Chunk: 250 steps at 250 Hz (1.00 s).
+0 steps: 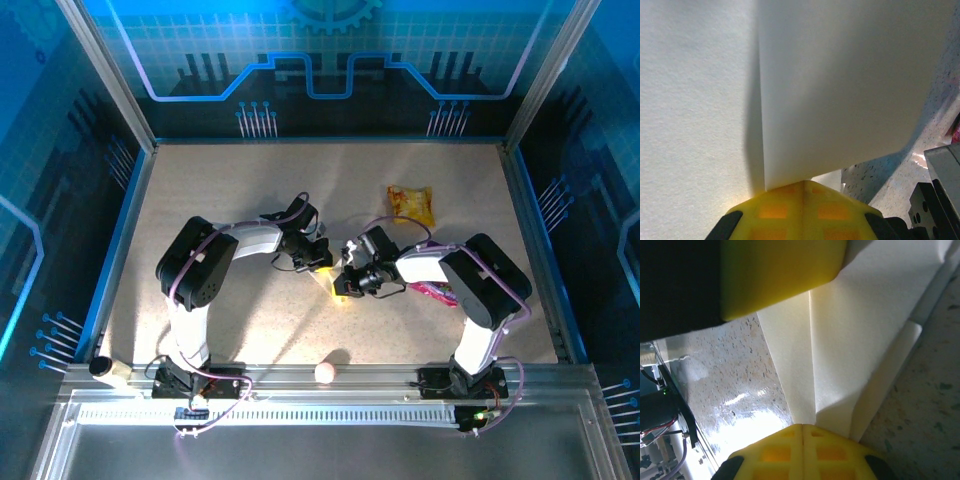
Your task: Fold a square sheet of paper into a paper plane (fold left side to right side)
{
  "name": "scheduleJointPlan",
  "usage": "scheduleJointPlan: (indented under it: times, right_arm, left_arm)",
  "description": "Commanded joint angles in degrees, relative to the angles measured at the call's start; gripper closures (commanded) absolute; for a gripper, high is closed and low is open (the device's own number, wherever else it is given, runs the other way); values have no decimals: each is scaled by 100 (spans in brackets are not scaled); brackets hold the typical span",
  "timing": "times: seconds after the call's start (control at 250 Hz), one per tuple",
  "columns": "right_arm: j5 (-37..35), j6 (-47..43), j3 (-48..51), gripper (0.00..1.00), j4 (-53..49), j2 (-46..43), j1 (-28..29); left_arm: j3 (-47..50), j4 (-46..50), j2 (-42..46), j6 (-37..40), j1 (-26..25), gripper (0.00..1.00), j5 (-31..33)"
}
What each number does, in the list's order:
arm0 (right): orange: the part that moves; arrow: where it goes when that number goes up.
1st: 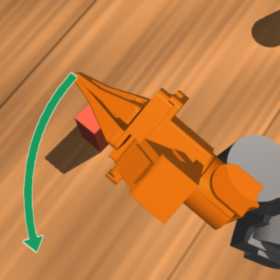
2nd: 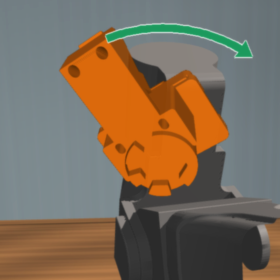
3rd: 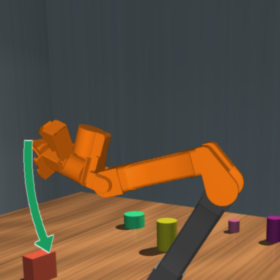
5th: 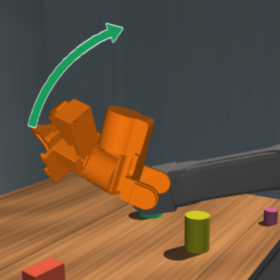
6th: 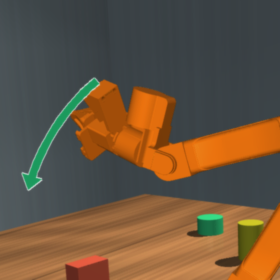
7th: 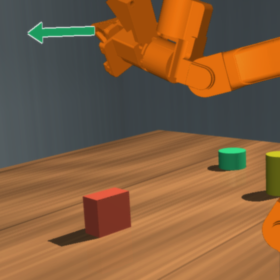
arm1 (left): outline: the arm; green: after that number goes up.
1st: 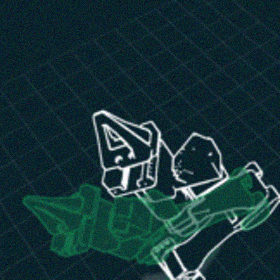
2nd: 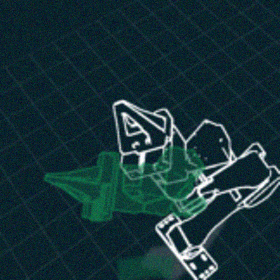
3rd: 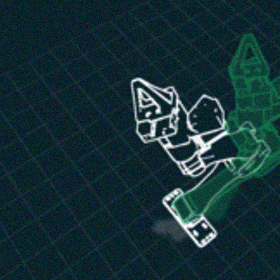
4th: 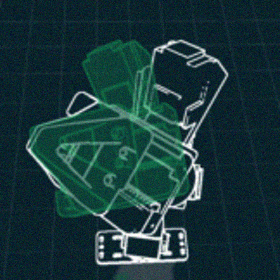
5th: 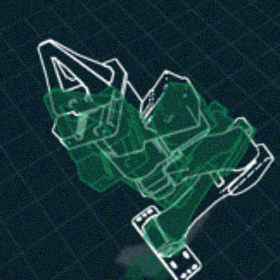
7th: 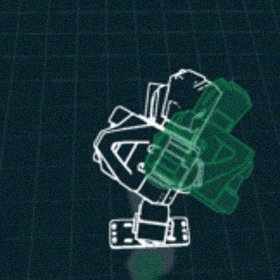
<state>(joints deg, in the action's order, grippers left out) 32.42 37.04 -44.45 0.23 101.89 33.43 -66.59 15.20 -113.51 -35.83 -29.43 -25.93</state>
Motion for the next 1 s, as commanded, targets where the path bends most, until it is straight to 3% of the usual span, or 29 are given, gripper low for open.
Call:
scheduleJointPlan:
  times: [0.0, 0.511, 0.995]
  right_arm:
    - [-8, -64, 184, 100, -467, -138, 99]
    - [21, -45, 73, 100, -641, -769, 134]
    - [-51, 14, 212, 100, -406, -276, 128]
  left_arm:
    - [49, 585, -311, 107, -19, 96, 452]
    - [101, 536, -290, 77, -18, 96, 458]
    - [163, 518, -241, 58, -19, 96, 467]
